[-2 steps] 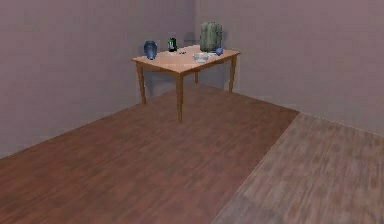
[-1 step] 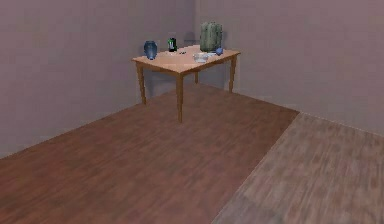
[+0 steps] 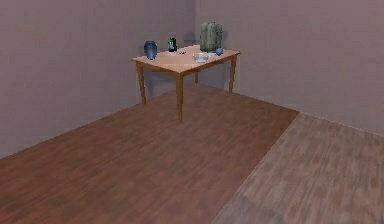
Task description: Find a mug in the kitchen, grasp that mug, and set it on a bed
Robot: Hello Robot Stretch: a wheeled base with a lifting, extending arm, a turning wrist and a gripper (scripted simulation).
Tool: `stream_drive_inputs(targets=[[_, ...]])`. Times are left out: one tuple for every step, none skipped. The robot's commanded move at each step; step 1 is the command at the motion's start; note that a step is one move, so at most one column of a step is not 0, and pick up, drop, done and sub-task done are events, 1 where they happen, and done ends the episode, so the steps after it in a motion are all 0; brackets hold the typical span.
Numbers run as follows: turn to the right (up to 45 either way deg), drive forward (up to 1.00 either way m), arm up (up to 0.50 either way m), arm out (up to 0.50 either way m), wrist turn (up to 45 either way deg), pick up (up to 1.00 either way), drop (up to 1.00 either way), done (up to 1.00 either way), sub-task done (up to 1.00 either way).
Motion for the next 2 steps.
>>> stream_drive_inputs(targets=[[0.0, 0.0, 0.0, 0.0, 45.0, 0.0, 0.0, 0.0, 0.0], [0.0, 0.0, 0.0, 0.0, 36.0, 0.0, 0.0, 0.0, 0.0]])
